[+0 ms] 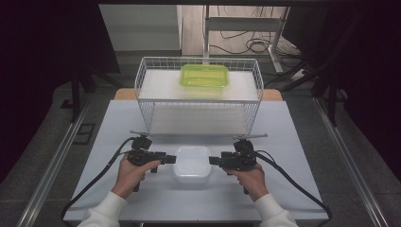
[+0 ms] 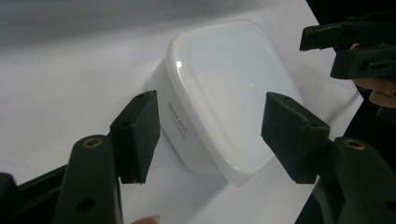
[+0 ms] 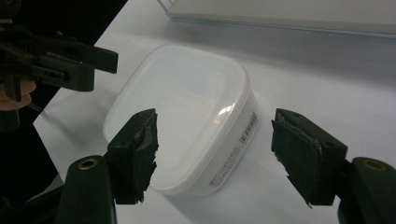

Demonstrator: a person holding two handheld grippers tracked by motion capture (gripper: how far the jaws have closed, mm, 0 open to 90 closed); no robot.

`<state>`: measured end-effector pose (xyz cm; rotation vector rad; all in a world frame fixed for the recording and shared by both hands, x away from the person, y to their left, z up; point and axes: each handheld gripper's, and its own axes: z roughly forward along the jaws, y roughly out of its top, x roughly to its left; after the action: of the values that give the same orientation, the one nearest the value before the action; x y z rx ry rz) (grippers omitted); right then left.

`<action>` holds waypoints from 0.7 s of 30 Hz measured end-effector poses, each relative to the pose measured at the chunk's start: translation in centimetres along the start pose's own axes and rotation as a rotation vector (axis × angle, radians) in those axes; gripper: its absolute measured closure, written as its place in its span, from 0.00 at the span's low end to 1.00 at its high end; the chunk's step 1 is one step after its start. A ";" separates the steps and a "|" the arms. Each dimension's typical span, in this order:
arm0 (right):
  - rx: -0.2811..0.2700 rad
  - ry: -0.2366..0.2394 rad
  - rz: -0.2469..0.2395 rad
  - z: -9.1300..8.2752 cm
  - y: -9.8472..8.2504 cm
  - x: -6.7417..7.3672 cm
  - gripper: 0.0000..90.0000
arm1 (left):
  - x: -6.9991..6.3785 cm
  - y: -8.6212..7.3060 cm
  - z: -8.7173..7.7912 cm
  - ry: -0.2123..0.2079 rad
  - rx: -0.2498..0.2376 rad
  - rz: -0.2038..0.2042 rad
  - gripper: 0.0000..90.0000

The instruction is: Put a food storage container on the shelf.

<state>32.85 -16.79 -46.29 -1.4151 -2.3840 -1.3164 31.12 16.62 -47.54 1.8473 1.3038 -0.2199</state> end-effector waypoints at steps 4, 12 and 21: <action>0.012 0.025 0.013 0.7 0.0 -0.2 0.37 | 0.5 -0.2 0.3 -0.014 -0.001 -0.040 0.42; 0.028 0.041 0.029 1.4 -0.2 -0.4 0.39 | 1.7 -1.0 1.2 -0.075 0.007 -0.118 0.46; 0.044 0.042 0.031 1.8 -0.3 -0.6 0.40 | 2.2 -1.2 1.8 -0.110 0.012 -0.153 0.52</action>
<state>33.54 -15.97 -47.89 -1.3928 -2.3394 -1.2652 31.64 17.01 -50.54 1.7220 1.3704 -0.4060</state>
